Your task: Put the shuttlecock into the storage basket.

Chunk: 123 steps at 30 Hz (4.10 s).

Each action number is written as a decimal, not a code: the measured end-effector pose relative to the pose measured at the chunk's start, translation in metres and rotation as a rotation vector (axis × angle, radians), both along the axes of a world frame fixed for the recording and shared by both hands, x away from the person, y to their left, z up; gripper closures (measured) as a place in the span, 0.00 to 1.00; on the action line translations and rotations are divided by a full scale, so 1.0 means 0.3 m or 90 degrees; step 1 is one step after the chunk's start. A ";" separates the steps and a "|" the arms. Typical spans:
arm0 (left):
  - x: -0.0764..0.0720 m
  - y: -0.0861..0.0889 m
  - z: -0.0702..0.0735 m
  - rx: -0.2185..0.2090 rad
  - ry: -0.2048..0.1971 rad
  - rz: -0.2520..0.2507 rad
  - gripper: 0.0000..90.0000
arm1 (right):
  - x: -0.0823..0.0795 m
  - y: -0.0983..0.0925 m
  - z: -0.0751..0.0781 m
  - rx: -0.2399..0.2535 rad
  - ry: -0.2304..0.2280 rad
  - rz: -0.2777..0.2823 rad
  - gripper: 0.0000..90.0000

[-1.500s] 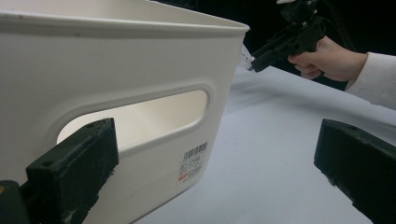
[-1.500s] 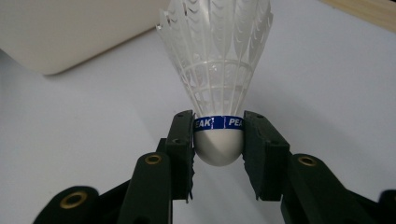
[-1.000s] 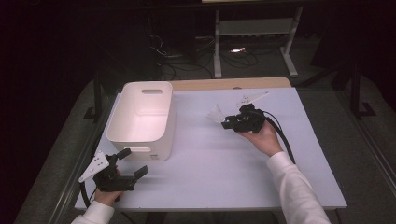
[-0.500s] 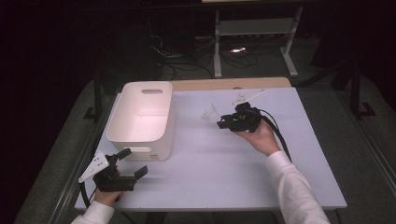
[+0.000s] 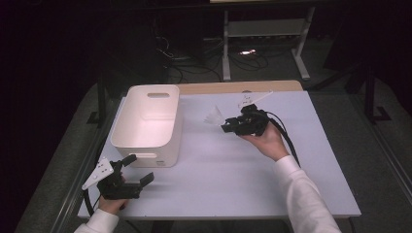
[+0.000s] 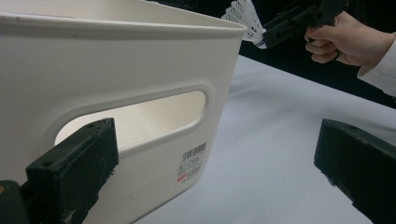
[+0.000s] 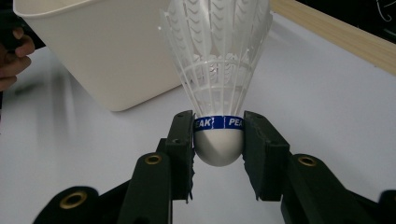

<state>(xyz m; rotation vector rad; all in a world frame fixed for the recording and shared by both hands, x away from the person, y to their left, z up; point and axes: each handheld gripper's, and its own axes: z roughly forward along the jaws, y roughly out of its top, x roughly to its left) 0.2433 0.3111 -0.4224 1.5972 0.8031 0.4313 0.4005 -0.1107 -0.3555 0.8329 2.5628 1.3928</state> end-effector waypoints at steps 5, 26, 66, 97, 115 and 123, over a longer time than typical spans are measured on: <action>0.000 0.000 0.000 0.001 0.000 0.000 0.00 | 0.000 0.014 0.018 0.003 -0.002 0.005 0.70; -0.001 0.000 0.001 0.001 -0.001 0.000 0.00 | 0.003 0.094 0.095 0.047 -0.024 0.033 0.70; -0.004 -0.001 0.001 -0.005 -0.002 0.000 0.00 | -0.012 0.267 0.200 0.062 -0.049 0.089 0.70; -0.004 0.002 0.002 -0.001 -0.007 -0.005 0.00 | 0.006 0.430 0.232 0.023 -0.062 0.146 0.70; -0.006 0.000 0.002 -0.007 -0.004 -0.003 0.00 | 0.006 0.524 0.212 0.006 -0.048 0.173 0.70; -0.006 0.001 0.002 -0.007 -0.005 -0.003 0.00 | 0.004 0.567 0.202 0.000 -0.046 0.186 0.70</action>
